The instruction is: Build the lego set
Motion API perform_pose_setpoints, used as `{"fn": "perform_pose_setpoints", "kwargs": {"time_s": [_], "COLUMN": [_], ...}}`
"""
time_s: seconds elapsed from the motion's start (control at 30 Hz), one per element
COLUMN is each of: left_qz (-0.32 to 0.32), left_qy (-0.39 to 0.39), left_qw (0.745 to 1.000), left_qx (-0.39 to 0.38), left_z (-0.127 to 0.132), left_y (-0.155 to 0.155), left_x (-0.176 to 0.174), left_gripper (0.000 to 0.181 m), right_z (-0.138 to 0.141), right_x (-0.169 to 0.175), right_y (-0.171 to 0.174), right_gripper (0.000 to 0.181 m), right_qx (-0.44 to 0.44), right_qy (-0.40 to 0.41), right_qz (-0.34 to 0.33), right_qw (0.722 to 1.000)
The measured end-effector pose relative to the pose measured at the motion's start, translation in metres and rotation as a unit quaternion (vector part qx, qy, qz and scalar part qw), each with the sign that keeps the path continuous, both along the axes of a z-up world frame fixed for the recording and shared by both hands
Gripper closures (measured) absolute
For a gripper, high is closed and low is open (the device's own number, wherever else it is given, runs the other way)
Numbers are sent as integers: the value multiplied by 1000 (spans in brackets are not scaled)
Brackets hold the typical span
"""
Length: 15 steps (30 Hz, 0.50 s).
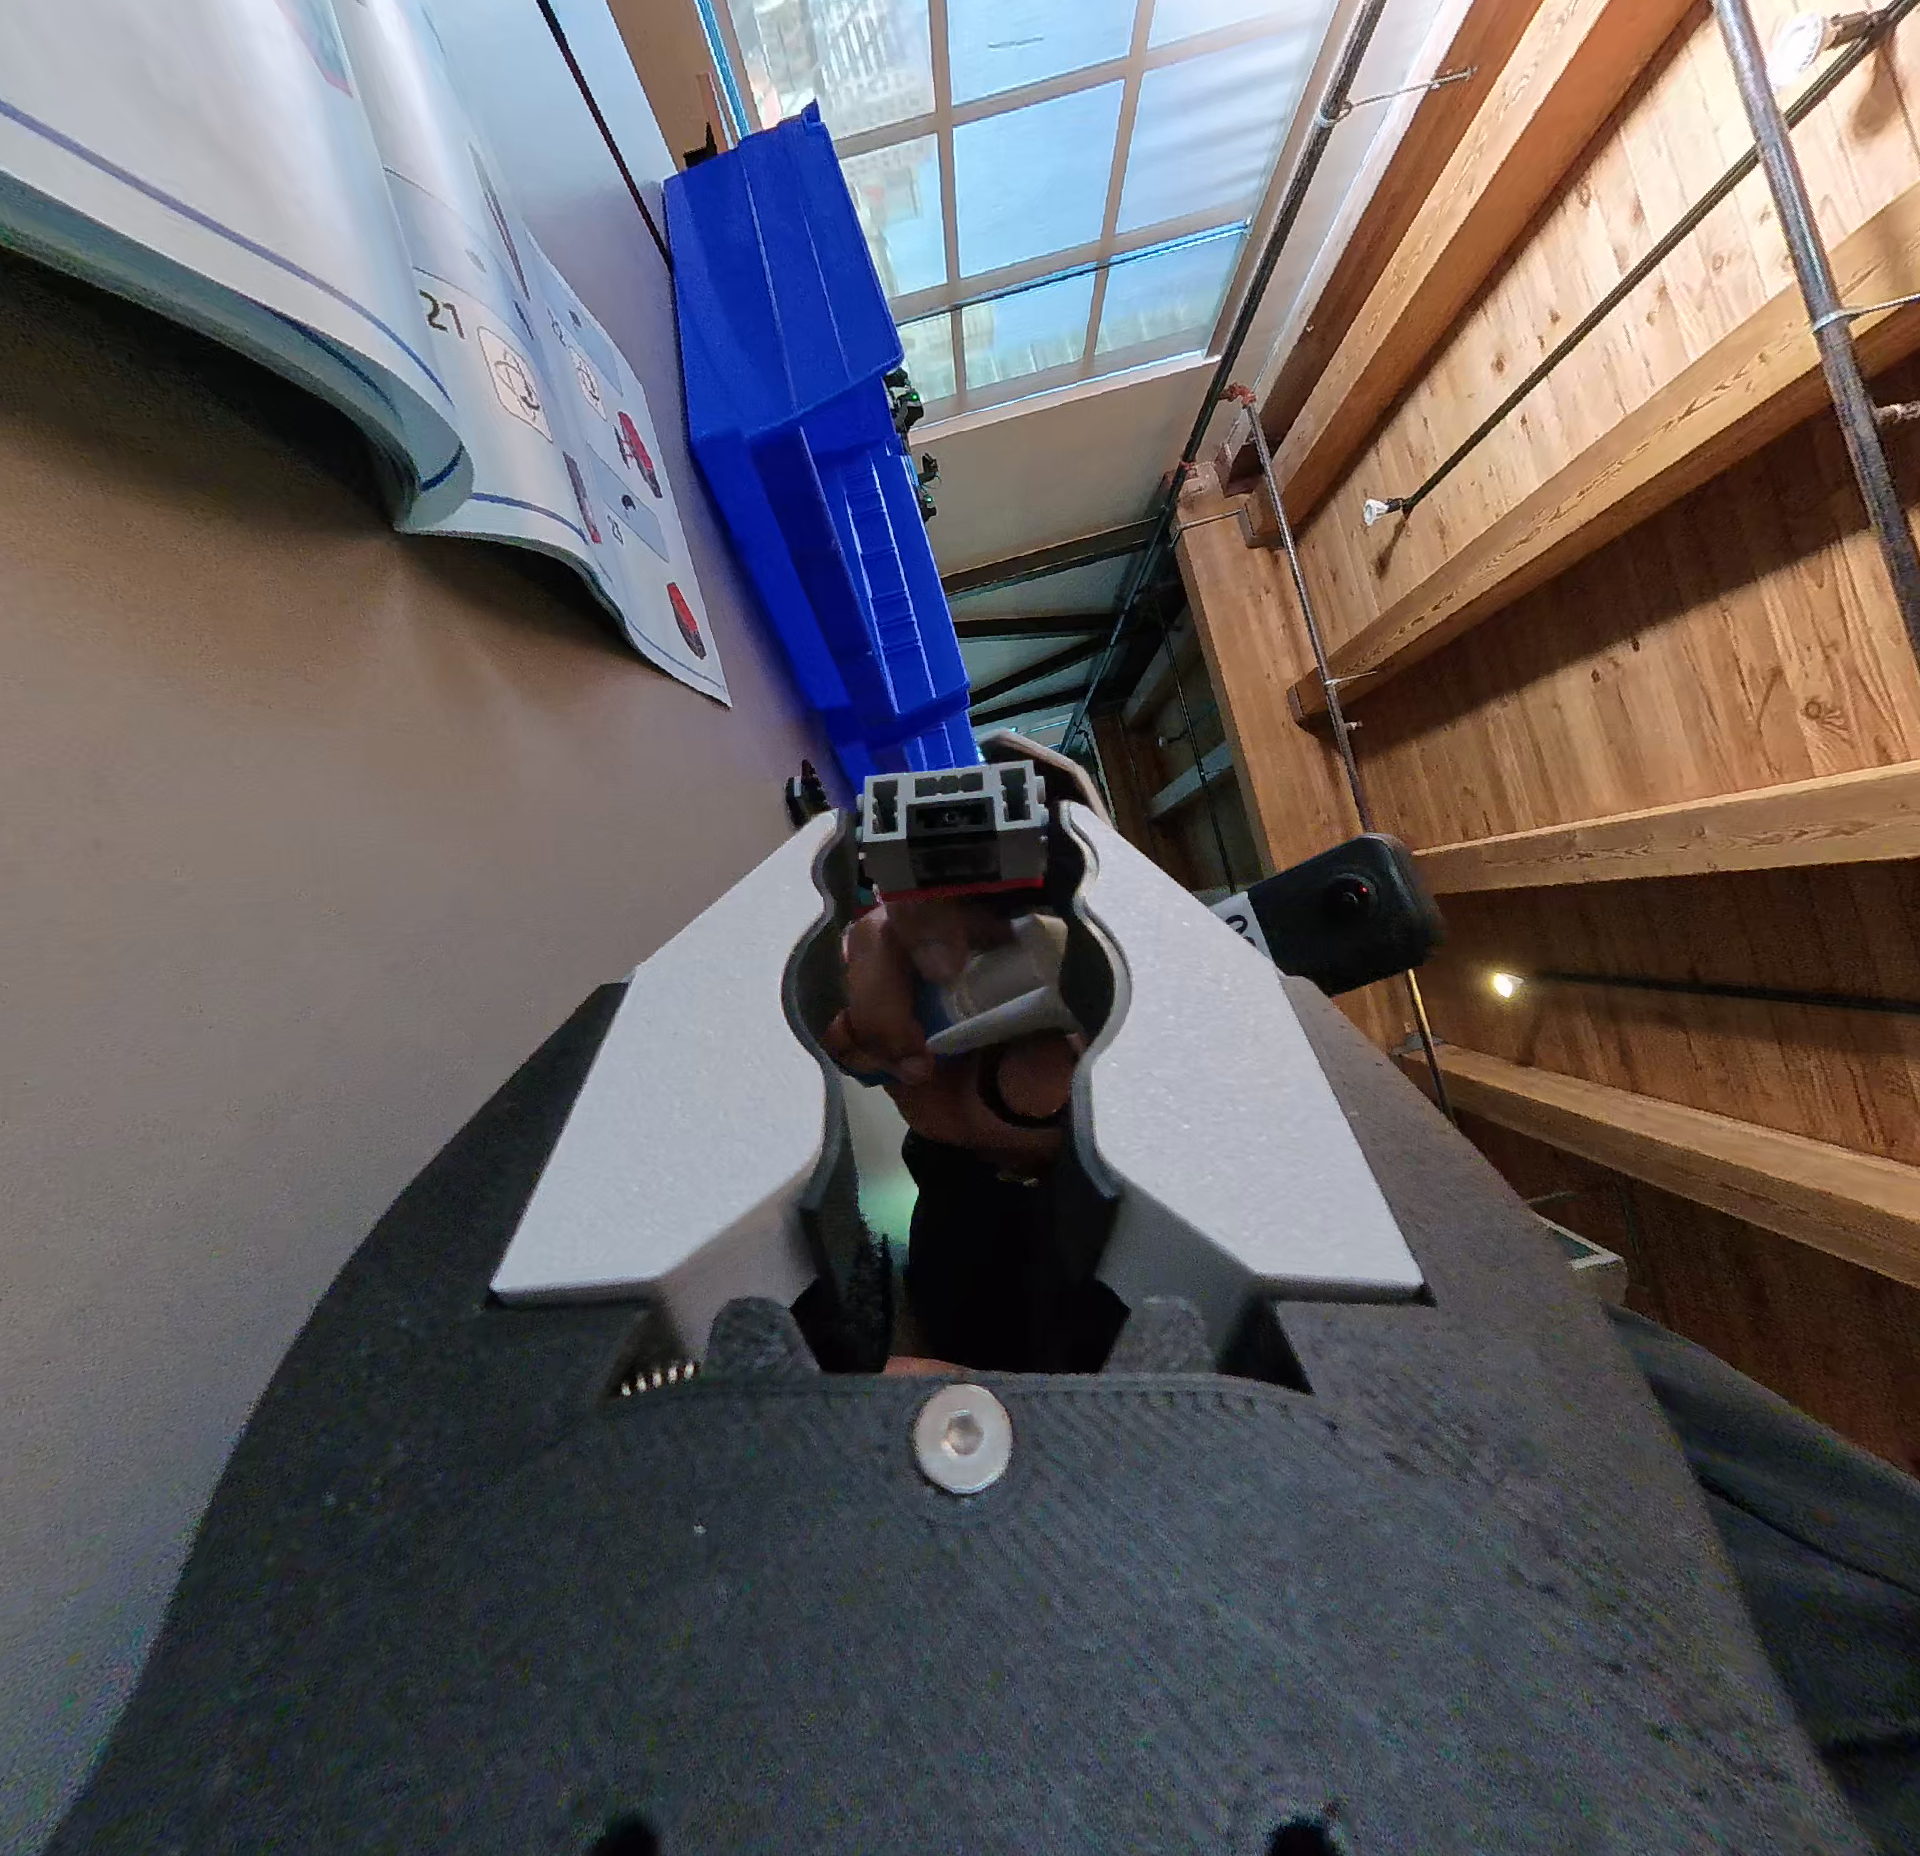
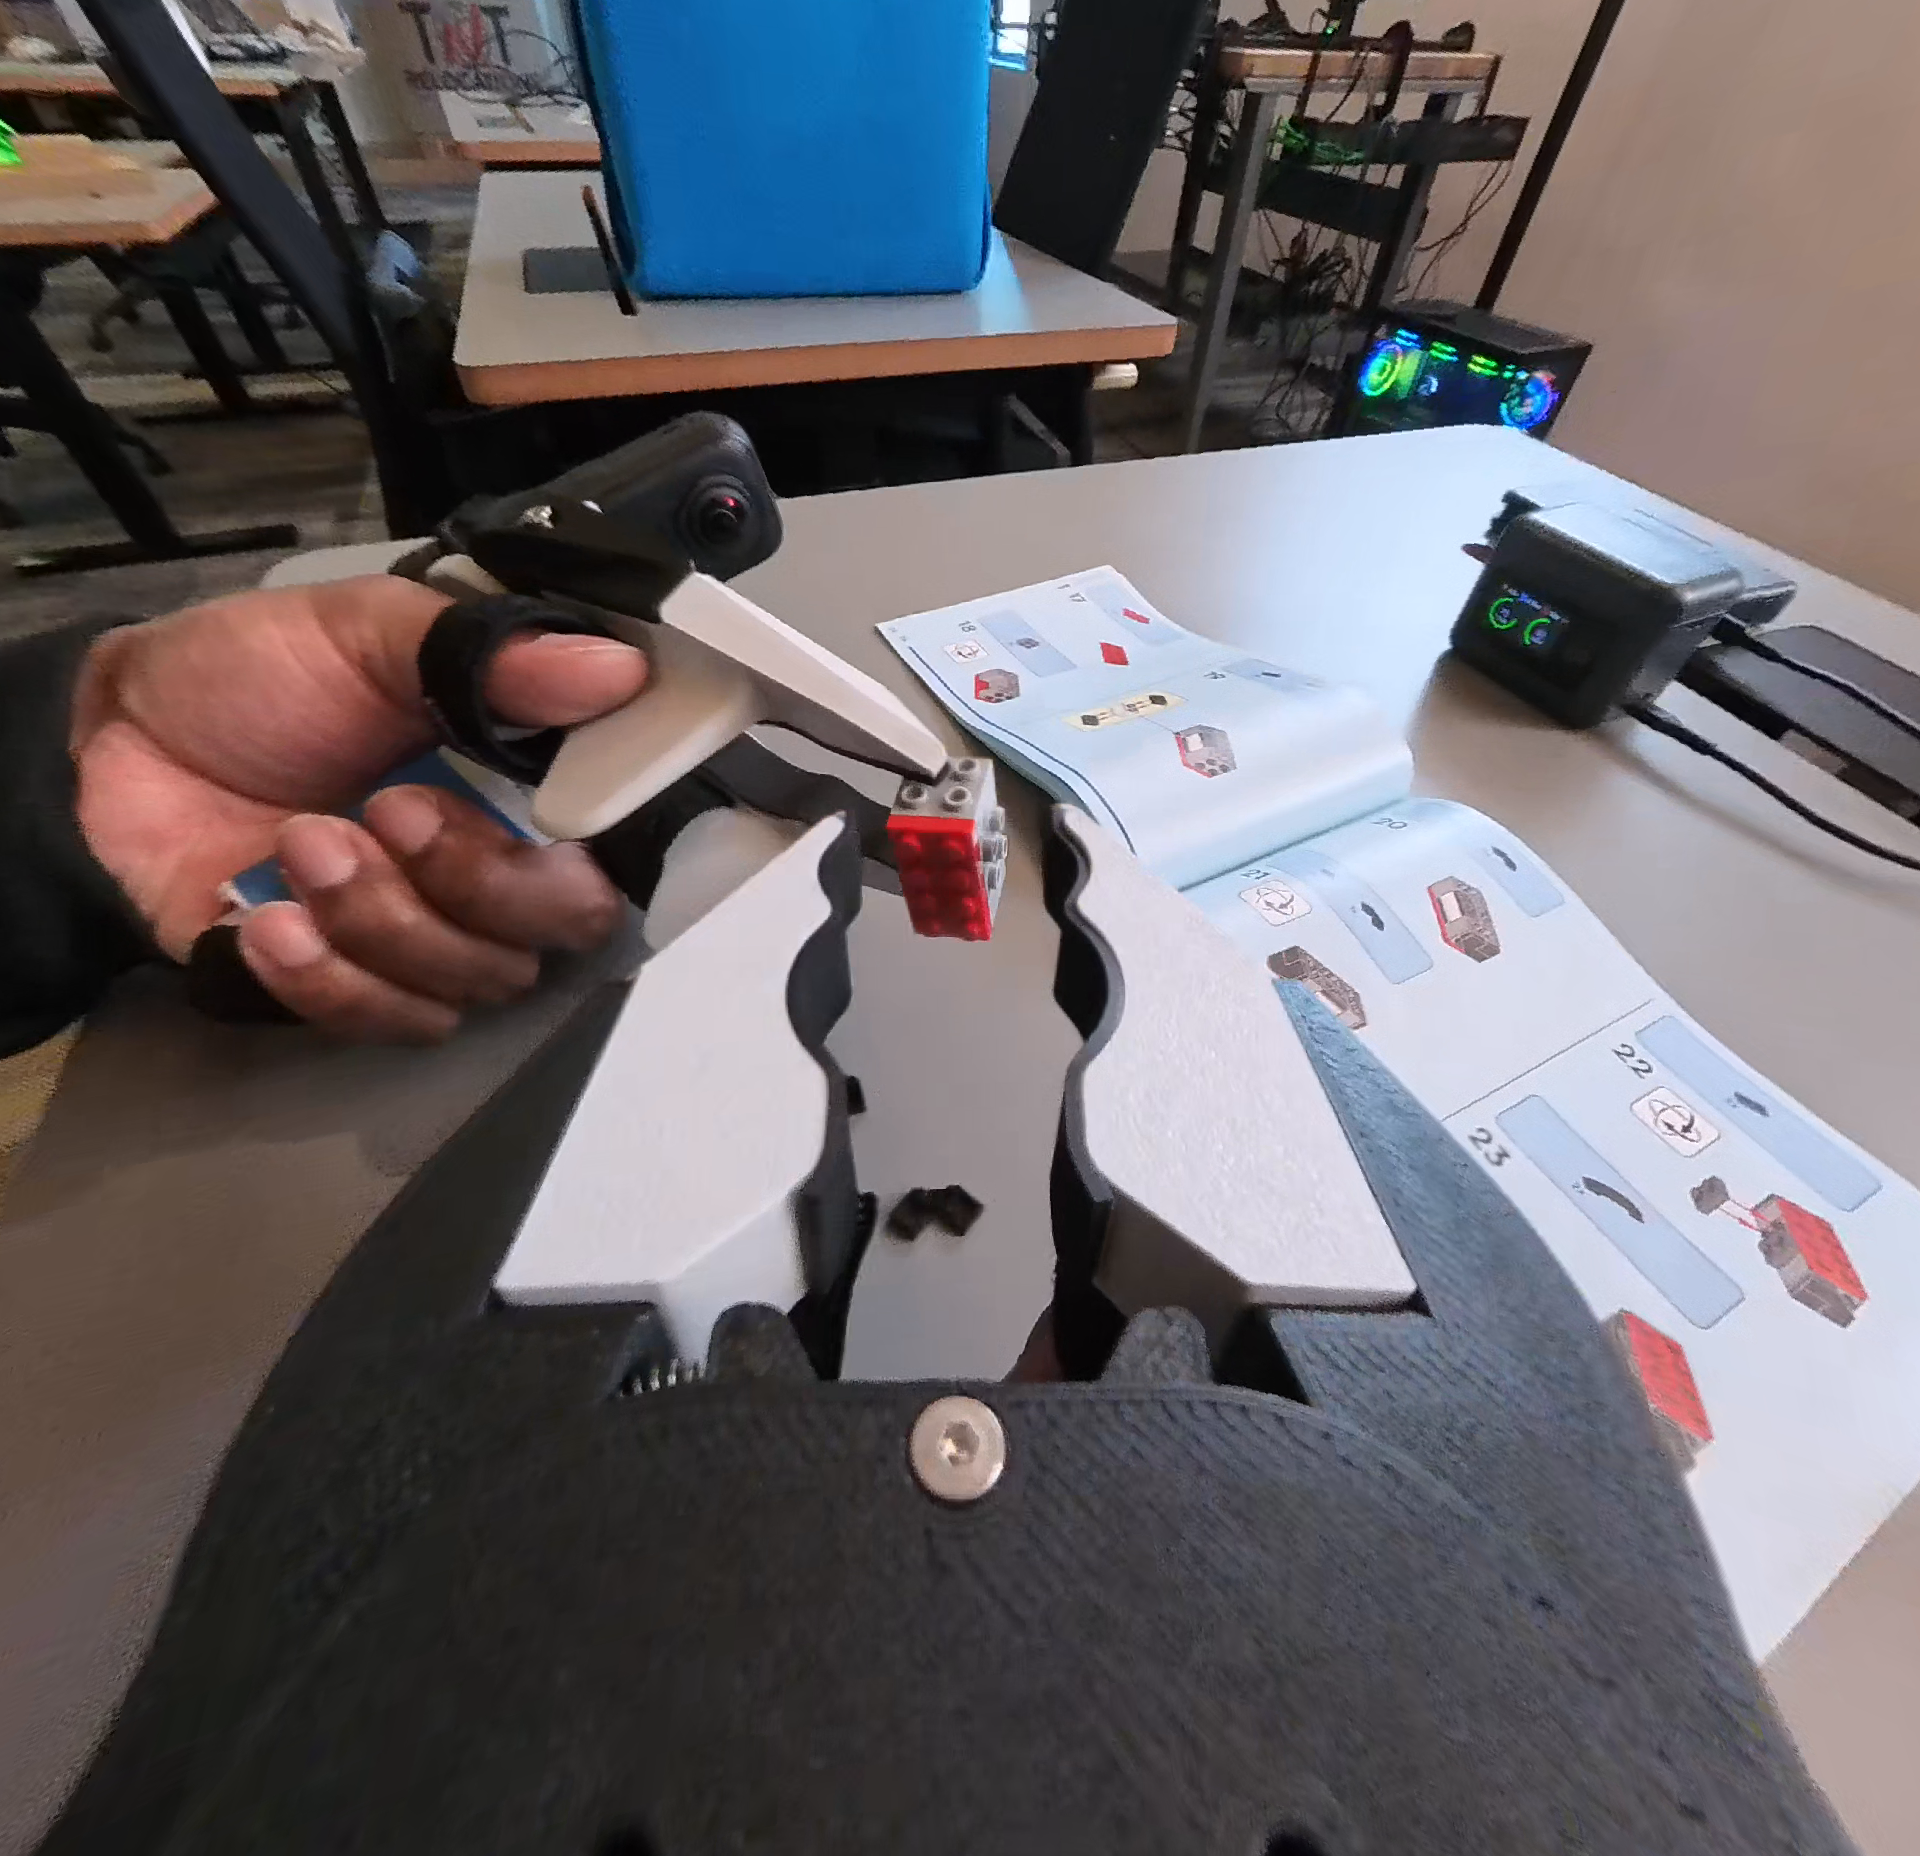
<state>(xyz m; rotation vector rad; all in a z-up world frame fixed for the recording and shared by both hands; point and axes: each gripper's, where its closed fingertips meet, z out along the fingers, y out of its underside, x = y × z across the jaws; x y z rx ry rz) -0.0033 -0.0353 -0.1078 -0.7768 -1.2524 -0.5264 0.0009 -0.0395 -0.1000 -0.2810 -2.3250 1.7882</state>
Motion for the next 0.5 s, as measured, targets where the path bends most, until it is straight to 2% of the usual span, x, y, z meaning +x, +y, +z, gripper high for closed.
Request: {"fn": "perform_pose_setpoints", "kwargs": {"time_s": [0.1, 0.5], "left_qz": [-2, -1], "left_qy": [1, 5], "left_qw": [1000, 1000], "left_qx": [1, 24], "left_z": [1, 5], "left_y": [2, -6], "left_x": [0, 2], "left_gripper": [145, 146], "right_z": [-1, 7], "right_x": [-2, -10], "right_y": [-2, 5], "right_gripper": [162, 163], "right_qx": [4, -5], "right_qy": [24, 48], "right_qz": [-8, 10], "right_qw": [1000, 999]}}
